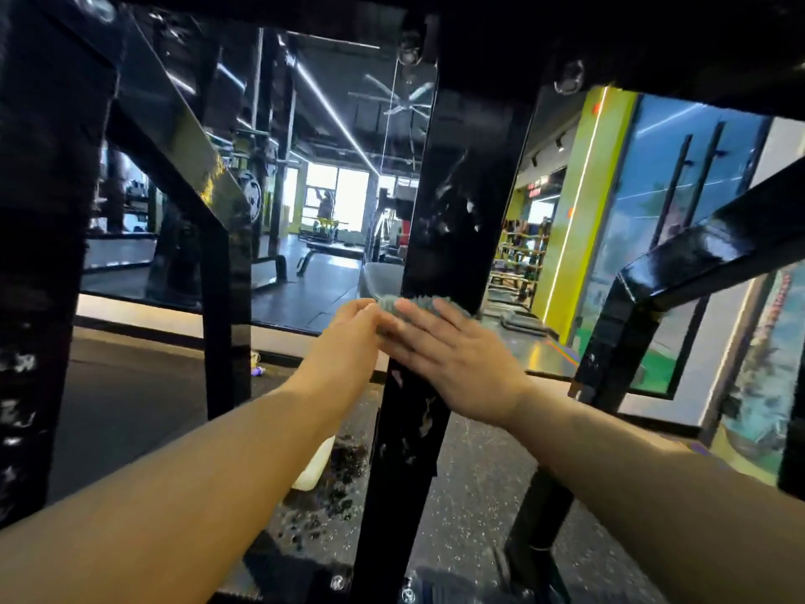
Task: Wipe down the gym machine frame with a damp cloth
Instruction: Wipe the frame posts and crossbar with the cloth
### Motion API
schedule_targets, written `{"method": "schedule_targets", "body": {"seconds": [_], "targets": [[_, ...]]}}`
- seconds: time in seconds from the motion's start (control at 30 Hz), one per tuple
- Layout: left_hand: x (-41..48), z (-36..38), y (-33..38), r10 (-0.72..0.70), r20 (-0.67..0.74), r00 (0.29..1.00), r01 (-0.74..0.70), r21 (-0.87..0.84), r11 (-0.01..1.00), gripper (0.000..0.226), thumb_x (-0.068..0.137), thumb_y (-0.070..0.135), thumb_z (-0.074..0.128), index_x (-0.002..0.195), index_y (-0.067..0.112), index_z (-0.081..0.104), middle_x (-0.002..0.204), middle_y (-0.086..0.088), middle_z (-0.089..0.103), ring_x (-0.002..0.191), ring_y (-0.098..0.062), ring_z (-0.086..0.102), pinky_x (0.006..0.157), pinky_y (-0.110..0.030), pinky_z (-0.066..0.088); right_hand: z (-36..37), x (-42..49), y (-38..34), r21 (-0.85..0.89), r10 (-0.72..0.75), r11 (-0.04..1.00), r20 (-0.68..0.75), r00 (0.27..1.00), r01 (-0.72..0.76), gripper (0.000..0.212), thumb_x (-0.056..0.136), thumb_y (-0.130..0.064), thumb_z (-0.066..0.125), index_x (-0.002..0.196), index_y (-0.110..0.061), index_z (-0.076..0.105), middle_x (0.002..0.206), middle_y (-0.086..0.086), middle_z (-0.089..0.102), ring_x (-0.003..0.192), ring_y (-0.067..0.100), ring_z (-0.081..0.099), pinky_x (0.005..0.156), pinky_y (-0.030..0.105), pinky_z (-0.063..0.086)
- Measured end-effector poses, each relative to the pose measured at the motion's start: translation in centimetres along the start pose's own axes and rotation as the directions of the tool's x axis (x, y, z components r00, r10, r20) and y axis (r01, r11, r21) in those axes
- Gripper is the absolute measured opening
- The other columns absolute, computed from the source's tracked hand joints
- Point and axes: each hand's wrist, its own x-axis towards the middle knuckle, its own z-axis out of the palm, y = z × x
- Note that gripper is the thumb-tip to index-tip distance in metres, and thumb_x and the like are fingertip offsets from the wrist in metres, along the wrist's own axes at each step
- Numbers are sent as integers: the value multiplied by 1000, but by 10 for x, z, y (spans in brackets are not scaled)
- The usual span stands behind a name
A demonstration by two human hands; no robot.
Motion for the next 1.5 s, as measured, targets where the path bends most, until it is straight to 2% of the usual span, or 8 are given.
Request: {"method": "schedule_targets", "body": {"seconds": [0.23,0.43,0.7,0.87,0.97,1.2,1.33,1.5], "targets": [[23,2,45,119,-2,993,-119,-45,992,25,101,31,34,104,26,58,110,8,58,106,-14,54,105,-41,37,-40,59,72,53,347,937,-262,900,-345,52,96,-32,42,144,-10,41,152,12,35,141,31,20,117,45,12],[20,1,48,34,90,995,-29,-62,998,30,99,42,36,98,26,61,118,-5,61,107,-22,56,105,-44,38,-21,8,49,8,-99,995,14,995,99,53,95,-24,38,147,-18,29,153,3,35,143,25,23,119,38,8],[33,4,54,84,108,991,-62,-198,978,36,102,37,25,98,25,58,97,5,62,88,-7,57,71,-25,43,-56,79,103,46,442,892,-299,846,-450,57,94,-32,46,146,-10,36,154,15,30,141,34,21,116,47,15],[29,-5,43,-35,96,995,58,-258,964,39,102,40,27,95,21,60,99,1,63,92,-16,58,91,-36,42,-16,14,33,-54,67,996,-16,998,-68,62,93,-35,41,150,-16,25,158,3,15,147,27,12,120,40,3],[23,-12,50,-28,102,994,44,-155,987,38,102,41,26,98,23,59,106,3,61,99,-18,57,99,-40,41,-26,8,53,-54,-173,983,58,983,176,59,92,-28,42,148,-18,27,155,2,20,144,24,18,119,38,1],[26,-2,65,62,133,989,-30,-236,971,36,102,38,24,104,21,55,99,5,60,88,-10,57,74,-25,46,-65,81,114,-3,441,890,-260,859,-457,60,91,-32,49,145,-12,36,152,18,32,140,38,25,115,50,14],[27,0,51,39,57,998,-22,-276,961,39,102,39,27,95,21,61,101,0,63,92,-15,59,89,-34,45,-29,42,45,-32,239,970,-88,967,-243,67,91,-43,43,149,-15,23,156,7,15,148,29,-4,119,45,-2],[21,-10,60,-45,90,995,60,-173,983,40,101,43,26,106,22,58,116,-4,58,110,-22,54,99,-38,41,-36,25,60,-29,-90,995,35,995,91,58,91,-29,44,146,-20,29,153,5,33,144,27,19,119,43,5]]}}
